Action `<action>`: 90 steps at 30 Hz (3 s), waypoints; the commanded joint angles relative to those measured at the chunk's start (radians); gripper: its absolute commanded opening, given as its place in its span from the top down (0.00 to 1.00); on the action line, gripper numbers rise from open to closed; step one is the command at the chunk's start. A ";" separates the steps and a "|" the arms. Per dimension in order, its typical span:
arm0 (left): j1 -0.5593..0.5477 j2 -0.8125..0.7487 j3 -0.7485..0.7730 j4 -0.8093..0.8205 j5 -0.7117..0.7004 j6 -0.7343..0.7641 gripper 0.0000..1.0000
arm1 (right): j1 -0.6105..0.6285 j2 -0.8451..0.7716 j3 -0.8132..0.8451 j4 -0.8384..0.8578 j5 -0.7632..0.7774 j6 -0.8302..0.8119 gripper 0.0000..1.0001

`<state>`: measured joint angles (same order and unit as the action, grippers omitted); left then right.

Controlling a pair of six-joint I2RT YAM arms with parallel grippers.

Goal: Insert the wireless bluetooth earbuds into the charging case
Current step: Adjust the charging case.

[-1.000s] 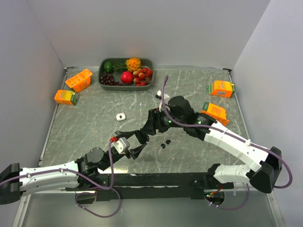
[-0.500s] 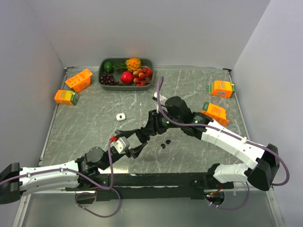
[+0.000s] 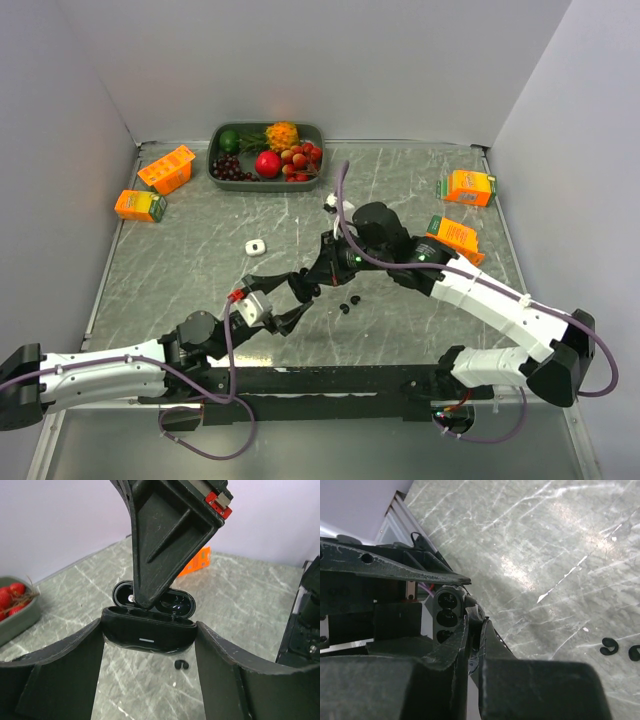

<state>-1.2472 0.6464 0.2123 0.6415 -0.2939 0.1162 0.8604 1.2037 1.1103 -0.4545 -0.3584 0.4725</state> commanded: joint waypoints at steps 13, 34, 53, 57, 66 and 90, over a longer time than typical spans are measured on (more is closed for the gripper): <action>-0.001 -0.088 0.125 -0.276 0.146 -0.176 0.04 | 0.014 -0.165 0.154 -0.168 0.090 -0.415 1.00; 0.276 0.140 0.320 -0.408 0.783 -0.316 0.04 | 0.344 -0.311 -0.066 -0.038 0.391 -0.750 1.00; 0.276 0.164 0.312 -0.304 0.819 -0.322 0.25 | 0.365 -0.228 -0.018 -0.029 0.365 -0.736 1.00; 0.278 0.157 0.303 -0.307 0.812 -0.311 0.37 | 0.367 -0.220 -0.006 -0.033 0.365 -0.726 1.00; 0.278 0.150 0.282 -0.309 0.805 -0.314 0.25 | 0.367 -0.210 0.023 -0.035 0.323 -0.710 1.00; 0.278 0.102 0.233 -0.252 0.786 -0.303 0.51 | 0.370 -0.216 0.023 -0.006 0.260 -0.663 1.00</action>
<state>-0.9737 0.7609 0.4469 0.3363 0.4999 -0.1963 1.2217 0.9989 1.0885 -0.5159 -0.0616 -0.2115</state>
